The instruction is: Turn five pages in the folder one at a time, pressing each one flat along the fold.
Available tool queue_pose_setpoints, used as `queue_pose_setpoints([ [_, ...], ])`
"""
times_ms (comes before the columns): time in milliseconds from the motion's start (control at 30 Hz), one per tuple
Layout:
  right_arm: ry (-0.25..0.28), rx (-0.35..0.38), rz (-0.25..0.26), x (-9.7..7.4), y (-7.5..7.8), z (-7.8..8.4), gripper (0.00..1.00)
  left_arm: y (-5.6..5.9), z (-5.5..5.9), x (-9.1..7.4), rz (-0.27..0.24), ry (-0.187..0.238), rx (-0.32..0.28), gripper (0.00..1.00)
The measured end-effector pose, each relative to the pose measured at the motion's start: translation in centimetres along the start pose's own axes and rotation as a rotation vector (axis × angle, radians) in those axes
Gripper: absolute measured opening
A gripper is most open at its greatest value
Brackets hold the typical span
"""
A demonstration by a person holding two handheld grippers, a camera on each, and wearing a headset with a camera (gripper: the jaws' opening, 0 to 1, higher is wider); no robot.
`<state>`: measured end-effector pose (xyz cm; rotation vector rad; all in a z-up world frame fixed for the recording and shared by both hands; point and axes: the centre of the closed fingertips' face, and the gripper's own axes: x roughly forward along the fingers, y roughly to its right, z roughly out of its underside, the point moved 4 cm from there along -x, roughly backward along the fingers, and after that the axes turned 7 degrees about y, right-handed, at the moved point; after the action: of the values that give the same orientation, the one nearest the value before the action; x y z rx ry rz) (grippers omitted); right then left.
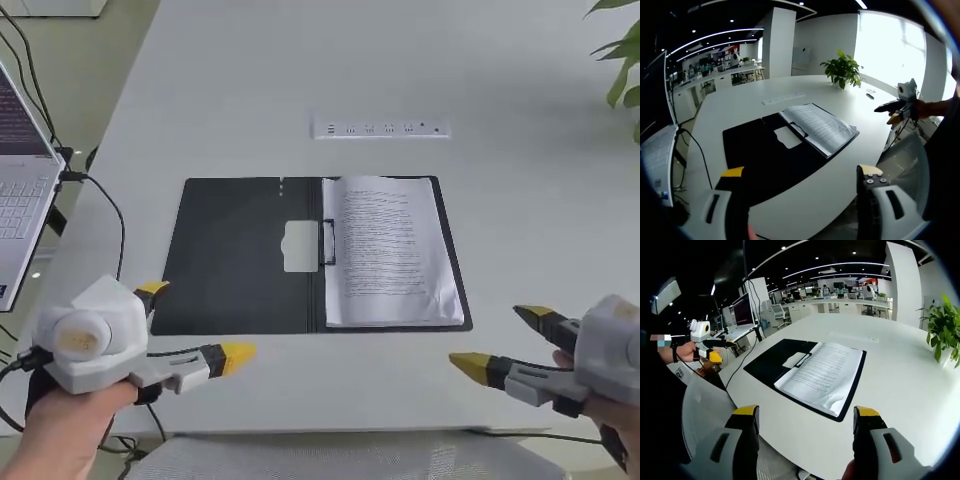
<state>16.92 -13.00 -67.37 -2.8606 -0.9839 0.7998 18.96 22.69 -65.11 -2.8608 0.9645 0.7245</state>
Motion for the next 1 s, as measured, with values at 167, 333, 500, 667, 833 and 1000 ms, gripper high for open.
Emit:
queue_pose_setpoints([
  [167, -0.003, 0.002, 0.002, -0.1, 0.1, 0.1, 0.76, -0.1, 0.0, 0.0, -0.002, -0.004, 0.002, 0.9],
  [333, -0.006, 0.004, 0.002, -0.1, 0.1, 0.1, 0.76, -0.1, -0.1, 0.1, -0.002, 0.0, 0.0, 0.9],
  [500, -0.015, 0.006, 0.006, 0.1, 0.3, 0.1, 0.75, -0.3, -0.3, 0.3, 0.003, -0.002, 0.005, 0.9],
  [667, -0.024, 0.007, 0.008, 0.0, 0.4, 0.3, 0.74, 0.1, -0.4, 0.9, 0.017, -0.004, 0.01, 0.9],
  [833, -0.036, 0.011, 0.003, 0.0, 0.4, 0.6, 0.73, 0.3, -0.6, 1.4, 0.028, 0.001, 0.01, 0.9],
  [1000, -0.047, 0.011, -0.001, 0.2, 0.2, 0.7, 0.73, 0.7, -0.9, 1.9, 0.047, 0.003, 0.012, 0.9],
])
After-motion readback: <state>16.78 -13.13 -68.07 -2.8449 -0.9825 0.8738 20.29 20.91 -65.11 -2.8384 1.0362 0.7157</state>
